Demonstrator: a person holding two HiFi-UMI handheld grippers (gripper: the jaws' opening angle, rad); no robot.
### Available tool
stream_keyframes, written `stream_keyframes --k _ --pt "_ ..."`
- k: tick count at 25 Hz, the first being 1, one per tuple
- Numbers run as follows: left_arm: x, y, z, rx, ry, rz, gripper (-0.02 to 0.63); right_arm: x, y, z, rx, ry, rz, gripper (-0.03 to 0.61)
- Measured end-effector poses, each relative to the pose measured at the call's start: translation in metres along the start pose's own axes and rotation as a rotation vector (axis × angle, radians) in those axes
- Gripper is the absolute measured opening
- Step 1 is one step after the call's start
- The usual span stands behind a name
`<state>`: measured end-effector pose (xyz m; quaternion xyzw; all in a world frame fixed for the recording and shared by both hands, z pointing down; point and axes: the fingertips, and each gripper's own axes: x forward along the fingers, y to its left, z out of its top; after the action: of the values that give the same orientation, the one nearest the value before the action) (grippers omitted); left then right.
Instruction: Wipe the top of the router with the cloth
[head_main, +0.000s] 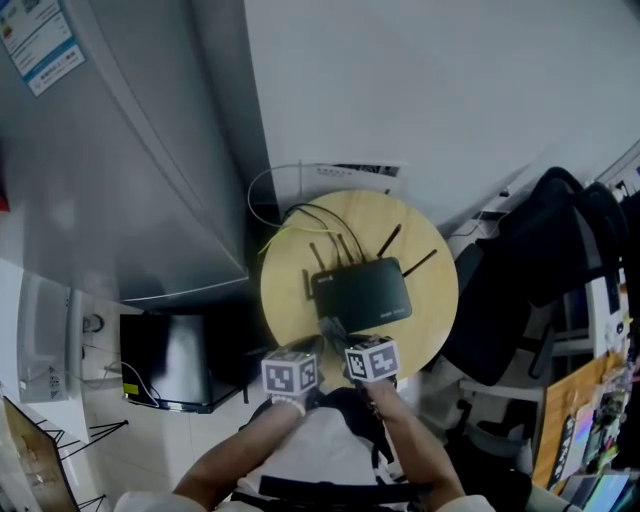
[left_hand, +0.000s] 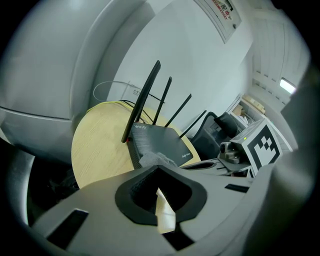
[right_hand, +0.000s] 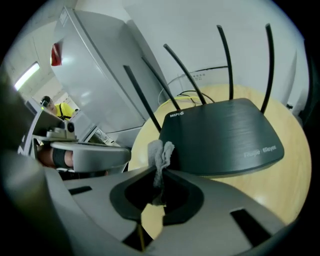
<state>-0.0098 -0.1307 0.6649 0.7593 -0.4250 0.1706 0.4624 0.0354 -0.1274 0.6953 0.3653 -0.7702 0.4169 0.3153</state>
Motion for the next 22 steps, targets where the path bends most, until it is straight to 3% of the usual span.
stream_keyframes --k 5,14,22 --pt "0.003 -0.005 -0.003 0.004 0.006 -0.012 -0.002 -0.015 -0.026 0.008 0.037 -0.066 -0.076 0.038" --pt "0.015 -0.025 0.001 0.03 0.028 -0.061 -0.002 -0.062 -0.122 0.011 0.2 -0.139 -0.268 0.038" --pt "0.038 -0.05 0.009 0.082 0.053 -0.117 -0.002 -0.095 -0.193 0.024 0.241 -0.169 -0.37 0.038"
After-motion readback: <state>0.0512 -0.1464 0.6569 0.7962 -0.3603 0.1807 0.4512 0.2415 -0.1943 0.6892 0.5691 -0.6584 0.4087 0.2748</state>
